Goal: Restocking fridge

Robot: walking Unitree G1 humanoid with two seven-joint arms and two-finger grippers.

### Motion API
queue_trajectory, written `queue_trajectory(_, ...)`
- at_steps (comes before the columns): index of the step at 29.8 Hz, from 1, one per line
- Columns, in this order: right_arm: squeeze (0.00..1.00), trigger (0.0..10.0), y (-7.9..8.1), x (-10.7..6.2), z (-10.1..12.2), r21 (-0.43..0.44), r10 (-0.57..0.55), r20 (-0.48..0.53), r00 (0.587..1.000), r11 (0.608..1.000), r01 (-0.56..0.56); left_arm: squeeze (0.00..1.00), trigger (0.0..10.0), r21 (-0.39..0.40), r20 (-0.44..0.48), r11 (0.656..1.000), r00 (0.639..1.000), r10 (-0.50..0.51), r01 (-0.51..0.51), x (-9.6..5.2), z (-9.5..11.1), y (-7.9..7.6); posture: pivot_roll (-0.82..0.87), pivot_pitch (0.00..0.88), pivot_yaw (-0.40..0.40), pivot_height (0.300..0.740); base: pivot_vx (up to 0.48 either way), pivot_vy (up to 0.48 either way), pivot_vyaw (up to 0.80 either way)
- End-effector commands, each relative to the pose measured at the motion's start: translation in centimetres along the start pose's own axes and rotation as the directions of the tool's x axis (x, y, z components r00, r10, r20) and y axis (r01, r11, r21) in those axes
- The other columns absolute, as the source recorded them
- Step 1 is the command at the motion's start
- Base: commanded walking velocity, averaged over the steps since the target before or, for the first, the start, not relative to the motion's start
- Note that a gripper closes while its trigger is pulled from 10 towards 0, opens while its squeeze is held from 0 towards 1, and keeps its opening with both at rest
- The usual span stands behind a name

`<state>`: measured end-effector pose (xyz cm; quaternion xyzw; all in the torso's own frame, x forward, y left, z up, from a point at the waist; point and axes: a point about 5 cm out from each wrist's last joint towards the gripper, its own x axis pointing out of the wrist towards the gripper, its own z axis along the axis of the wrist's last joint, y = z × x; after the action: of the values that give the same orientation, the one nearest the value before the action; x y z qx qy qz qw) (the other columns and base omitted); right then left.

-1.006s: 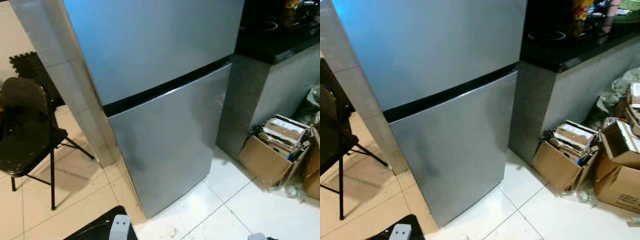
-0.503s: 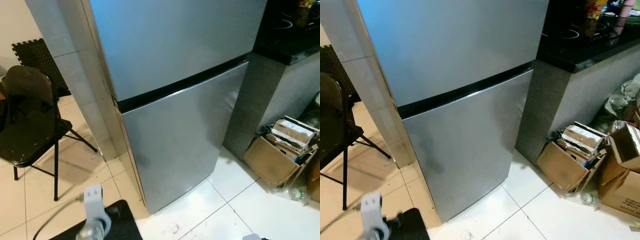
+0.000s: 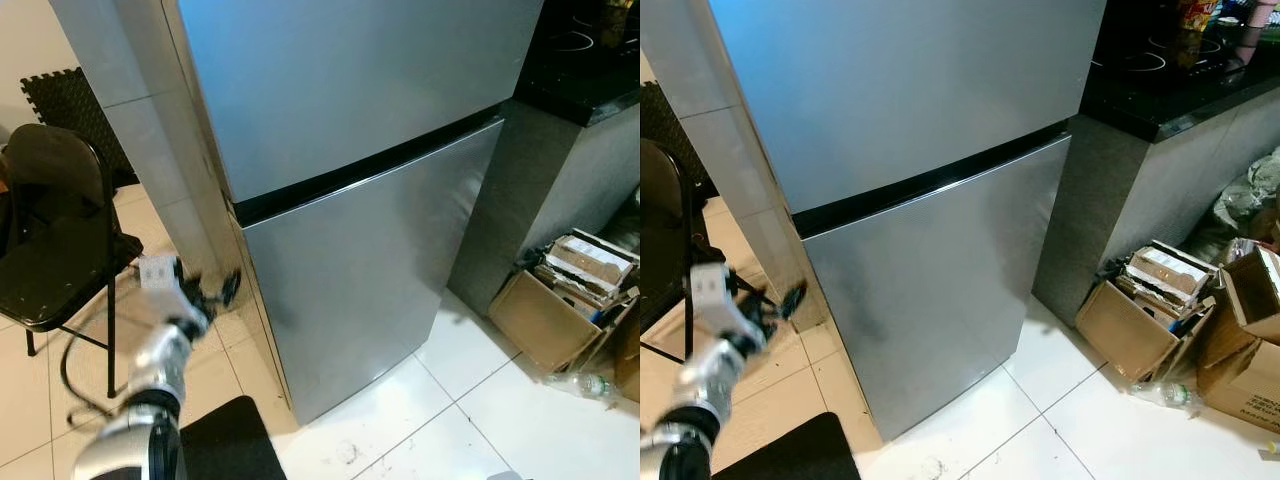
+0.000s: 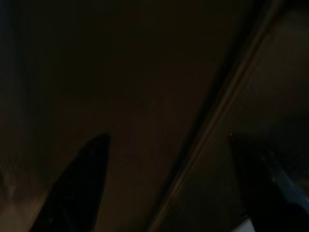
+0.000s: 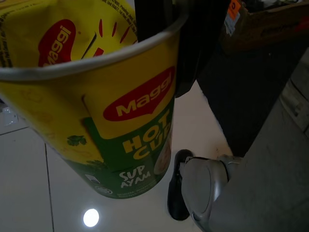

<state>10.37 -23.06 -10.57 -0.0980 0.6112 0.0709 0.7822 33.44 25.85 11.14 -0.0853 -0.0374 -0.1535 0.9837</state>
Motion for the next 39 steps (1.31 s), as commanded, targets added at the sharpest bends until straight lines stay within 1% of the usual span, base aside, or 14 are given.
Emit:
queue_trajectory(1,0.0,10.0,0.1,0.0,-0.1,-0.011,-0.001,-0.004,1.0,1.0,0.001,0.0,10.0,0.044,0.011,0.988,0.989,-0.15,0.149,1.2,1.3,-1.0,-0.13,0.0,0.013,0.74,0.0,0.0,0.0)
queue_trajectory(2,0.0,10.0,0.1,0.0,-0.1,-0.011,-0.001,-0.004,1.0,1.0,0.001,0.0,10.0,0.044,0.011,0.988,0.989,-0.15,0.149,1.2,1.3,-1.0,-0.13,0.0,0.013,0.74,0.0,0.0,0.0)
queue_trajectory(7,0.0,10.0,0.0,0.0,-0.1,-0.013,-0.006,-0.003,1.0,1.0,0.006,0.0,10.0,0.084,0.007,0.921,0.924,-0.383,0.381,2.9,3.8,-2.6,-0.13,0.0,0.013,0.74,0.0,0.0,0.0)
queue_trajectory(8,0.0,10.0,0.0,0.0,-0.1,-0.013,-0.006,-0.003,1.0,1.0,0.006,0.0,10.0,0.084,0.007,0.921,0.924,-0.383,0.381,2.9,3.8,-2.6,-0.13,0.0,0.013,0.74,0.0,0.0,0.0)
queue_trajectory(10,0.0,10.0,-0.1,0.0,-0.1,-0.014,-0.009,-0.003,1.0,1.0,0.009,0.0,10.0,0.077,-0.028,0.88,0.883,-0.468,0.469,3.0,4.0,-3.1,-0.13,0.0,0.014,0.74,0.0,0.0,0.0)
queue_trajectory(14,0.0,10.0,-0.2,0.0,-0.2,-0.013,-0.012,-0.004,1.0,1.0,0.012,0.0,10.0,0.073,-0.062,0.849,0.852,-0.519,0.523,2.9,3.9,-3.3,-0.14,0.0,0.015,0.74,0.0,0.0,0.0)
queue_trajectory(27,0.0,10.0,-0.3,-0.1,-0.6,-0.01,-0.016,-0.012,1.0,1.0,0.016,0.0,10.0,0.087,-0.122,0.859,0.861,-0.494,0.505,2.7,3.1,-3.0,-0.15,0.0,0.015,0.74,0.0,0.0,0.0)
queue_trajectory(29,0.0,10.0,-0.3,-0.1,-0.7,-0.009,-0.017,-0.014,1.0,1.0,0.017,0.0,10.0,0.061,-0.147,0.846,0.843,-0.517,0.529,2.4,2.5,-3.2,-0.15,0.0,0.014,0.74,0.0,0.0,0.0)
queue_trajectory(30,0.0,10.0,-0.3,-0.1,-0.8,-0.009,-0.017,-0.017,1.0,1.0,0.017,0.0,10.0,0.031,-0.169,0.816,0.808,-0.565,0.577,2.3,1.8,-3.8,-0.15,0.0,0.013,0.74,0.0,0.0,0.0)
queue_trajectory(31,0.0,10.0,-0.3,-0.1,-0.8,-0.009,-0.017,-0.017,1.0,1.0,0.017,0.0,10.0,0.031,-0.169,0.816,0.808,-0.565,0.577,2.3,1.8,-3.8,-0.15,0.0,0.013,0.74,0.0,0.0,0.0)
queue_trajectory(33,0.0,10.0,-0.3,-0.1,-0.8,-0.009,-0.017,-0.018,1.0,1.0,0.017,0.0,10.0,-0.001,-0.184,0.769,0.756,-0.629,0.639,2.2,1.2,-4.8,-0.15,0.0,0.013,0.74,0.0,0.0,0.0)
queue_trajectory(34,0.0,10.0,-0.3,-0.1,-0.8,-0.009,-0.017,-0.018,1.0,1.0,0.017,0.0,10.0,-0.001,-0.184,0.769,0.756,-0.629,0.639,2.2,1.2,-4.8,-0.15,0.0,0.013,0.74,0.0,0.0,0.0)
queue_trajectory(37,0.0,10.0,-0.3,-0.1,-0.9,-0.007,-0.018,-0.018,1.0,1.0,0.018,0.0,10.0,-0.056,-0.194,0.691,0.671,-0.716,0.721,1.9,0.2,-6.2,-0.15,0.0,0.016,0.74,0.0,0.0,0.0)
queue_trajectory(39,0.0,10.0,-0.3,-0.1,-0.9,-0.006,-0.019,-0.018,1.0,1.0,0.019,0.0,10.0,-0.069,-0.2,0.672,0.65,-0.733,0.737,1.8,-0.1,-6.5,-0.15,0.0,0.016,0.74,0.0,0.0,0.0)
